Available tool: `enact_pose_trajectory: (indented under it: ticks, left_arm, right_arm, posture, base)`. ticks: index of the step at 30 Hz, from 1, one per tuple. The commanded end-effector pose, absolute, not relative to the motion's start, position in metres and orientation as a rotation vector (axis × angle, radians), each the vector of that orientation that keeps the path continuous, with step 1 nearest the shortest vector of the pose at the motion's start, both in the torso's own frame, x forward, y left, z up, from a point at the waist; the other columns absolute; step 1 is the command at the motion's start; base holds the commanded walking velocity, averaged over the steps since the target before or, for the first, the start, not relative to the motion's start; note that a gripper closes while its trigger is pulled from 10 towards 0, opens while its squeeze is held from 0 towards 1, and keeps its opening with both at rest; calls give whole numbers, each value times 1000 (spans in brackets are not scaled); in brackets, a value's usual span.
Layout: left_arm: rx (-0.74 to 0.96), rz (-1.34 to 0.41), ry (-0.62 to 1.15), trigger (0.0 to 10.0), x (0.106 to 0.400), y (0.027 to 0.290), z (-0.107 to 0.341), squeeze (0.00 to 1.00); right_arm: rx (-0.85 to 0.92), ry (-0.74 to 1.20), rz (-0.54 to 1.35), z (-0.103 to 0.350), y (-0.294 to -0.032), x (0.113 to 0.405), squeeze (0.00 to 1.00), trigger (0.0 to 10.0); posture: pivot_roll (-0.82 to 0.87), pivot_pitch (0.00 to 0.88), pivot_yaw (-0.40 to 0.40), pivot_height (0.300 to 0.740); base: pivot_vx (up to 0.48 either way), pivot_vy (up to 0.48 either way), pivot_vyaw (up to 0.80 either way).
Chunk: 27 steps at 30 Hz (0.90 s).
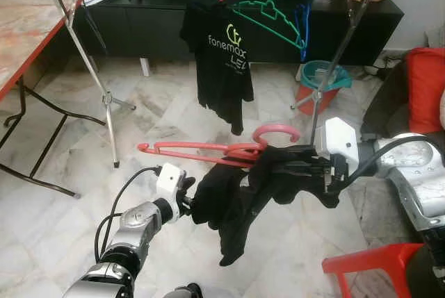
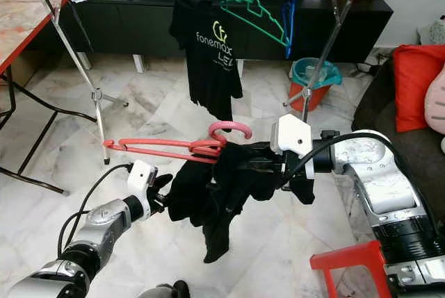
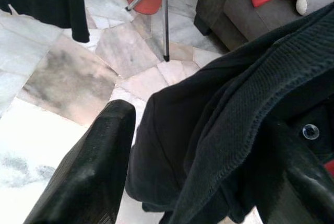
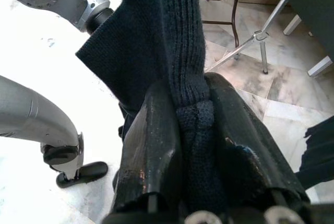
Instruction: Hang hanger
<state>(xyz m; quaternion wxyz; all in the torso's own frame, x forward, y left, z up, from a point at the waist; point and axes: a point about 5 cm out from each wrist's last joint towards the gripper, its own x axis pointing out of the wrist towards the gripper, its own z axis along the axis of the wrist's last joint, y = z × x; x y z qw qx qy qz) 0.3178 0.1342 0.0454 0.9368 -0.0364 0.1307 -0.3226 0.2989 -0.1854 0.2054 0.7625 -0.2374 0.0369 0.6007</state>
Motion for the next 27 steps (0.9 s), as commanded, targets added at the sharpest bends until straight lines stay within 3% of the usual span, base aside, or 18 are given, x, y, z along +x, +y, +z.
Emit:
enact_pose_trajectory:
  ticks: [1, 27]
  left_arm:
    - [-92, -658, 285, 0, 314, 138, 40, 0]
    - [-141, -647, 300, 0, 308, 143, 36, 0]
  right_arm:
    - [-522, 58, 1300, 210, -187, 298, 0, 0]
    - [-479, 99, 1308, 195, -190, 297, 0, 0]
  posture:
    - [22, 131, -9, 736]
    - [33, 132, -7, 736]
  base:
    - [0, 0, 0]
    - [0, 0, 0]
